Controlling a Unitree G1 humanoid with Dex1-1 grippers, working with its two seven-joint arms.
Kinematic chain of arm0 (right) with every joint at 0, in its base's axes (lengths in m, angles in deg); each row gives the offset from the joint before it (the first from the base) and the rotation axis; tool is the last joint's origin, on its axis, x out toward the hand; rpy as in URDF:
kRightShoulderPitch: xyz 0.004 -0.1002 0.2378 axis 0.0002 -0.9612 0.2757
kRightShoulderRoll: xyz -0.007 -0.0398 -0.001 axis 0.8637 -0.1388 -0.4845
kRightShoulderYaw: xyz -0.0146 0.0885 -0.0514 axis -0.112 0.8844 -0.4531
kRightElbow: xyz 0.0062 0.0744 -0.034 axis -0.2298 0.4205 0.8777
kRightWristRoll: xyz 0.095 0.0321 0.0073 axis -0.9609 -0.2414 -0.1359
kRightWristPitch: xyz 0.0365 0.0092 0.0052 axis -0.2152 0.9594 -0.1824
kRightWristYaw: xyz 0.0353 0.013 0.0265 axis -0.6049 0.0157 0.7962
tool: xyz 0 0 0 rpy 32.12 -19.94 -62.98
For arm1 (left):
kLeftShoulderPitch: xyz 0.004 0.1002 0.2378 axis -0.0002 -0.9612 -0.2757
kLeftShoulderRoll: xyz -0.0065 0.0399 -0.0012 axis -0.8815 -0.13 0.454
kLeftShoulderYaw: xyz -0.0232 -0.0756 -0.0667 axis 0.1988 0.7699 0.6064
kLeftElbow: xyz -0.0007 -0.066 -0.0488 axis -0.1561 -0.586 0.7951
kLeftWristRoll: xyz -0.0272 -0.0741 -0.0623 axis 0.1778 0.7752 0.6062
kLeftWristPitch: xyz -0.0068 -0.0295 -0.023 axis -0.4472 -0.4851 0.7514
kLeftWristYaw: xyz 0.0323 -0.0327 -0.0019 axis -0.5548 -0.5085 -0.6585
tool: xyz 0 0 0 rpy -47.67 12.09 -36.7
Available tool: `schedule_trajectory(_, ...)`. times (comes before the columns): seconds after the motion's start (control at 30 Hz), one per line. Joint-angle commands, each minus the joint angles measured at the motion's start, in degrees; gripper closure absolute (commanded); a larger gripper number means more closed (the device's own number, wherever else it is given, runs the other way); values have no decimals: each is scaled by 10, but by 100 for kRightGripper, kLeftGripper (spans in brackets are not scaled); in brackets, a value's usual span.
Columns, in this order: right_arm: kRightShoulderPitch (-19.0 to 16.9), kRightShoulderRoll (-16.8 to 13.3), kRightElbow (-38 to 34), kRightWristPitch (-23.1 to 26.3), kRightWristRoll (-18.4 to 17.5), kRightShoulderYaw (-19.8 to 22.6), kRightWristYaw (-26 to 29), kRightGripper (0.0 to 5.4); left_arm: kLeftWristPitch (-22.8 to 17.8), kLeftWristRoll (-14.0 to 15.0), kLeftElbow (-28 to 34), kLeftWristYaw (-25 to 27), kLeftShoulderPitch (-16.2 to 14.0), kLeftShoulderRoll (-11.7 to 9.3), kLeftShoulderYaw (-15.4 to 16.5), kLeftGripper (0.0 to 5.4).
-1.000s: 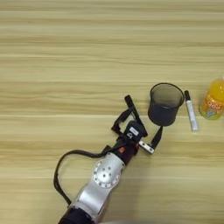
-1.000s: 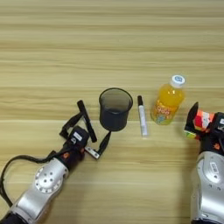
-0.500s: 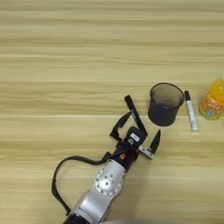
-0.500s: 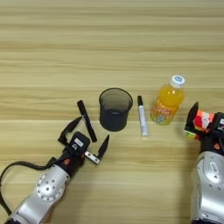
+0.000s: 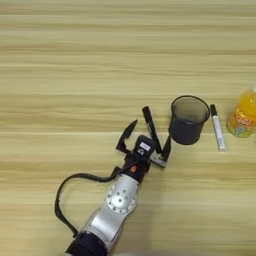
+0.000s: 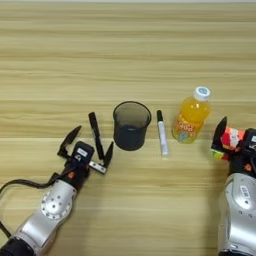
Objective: Move the objects on the table
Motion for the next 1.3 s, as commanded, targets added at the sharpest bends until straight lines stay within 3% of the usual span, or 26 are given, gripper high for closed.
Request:
schedule_trajectory(0.03,-4,1,-15,7,3,2,-4,0,-63,12,-80,0,-44,65,0,3)
schedule_trajectory(0.17,-4,1,-16,7,3,2,-4,0,-71,11,-66,-15,-47,54,1,3)
schedule_trajectory(0.33,-4,2,-18,9,3,1,-4,0,-91,4,-46,-62,-55,34,27,3)
schedule_trajectory(0.57,-4,1,-17,9,4,1,-4,0,-106,5,-34,-93,-52,25,54,3)
schedule_trajectory(0.73,-4,1,-18,9,4,1,-4,0,-109,27,-58,-54,-46,39,55,3)
schedule_trajectory(1.1,-1,2,-18,9,4,1,-5,0,-126,55,-82,60,-24,42,43,107)
schedule_trajectory(1.3,1,2,-16,8,3,1,-6,0,-164,105,-99,107,-13,52,75,163)
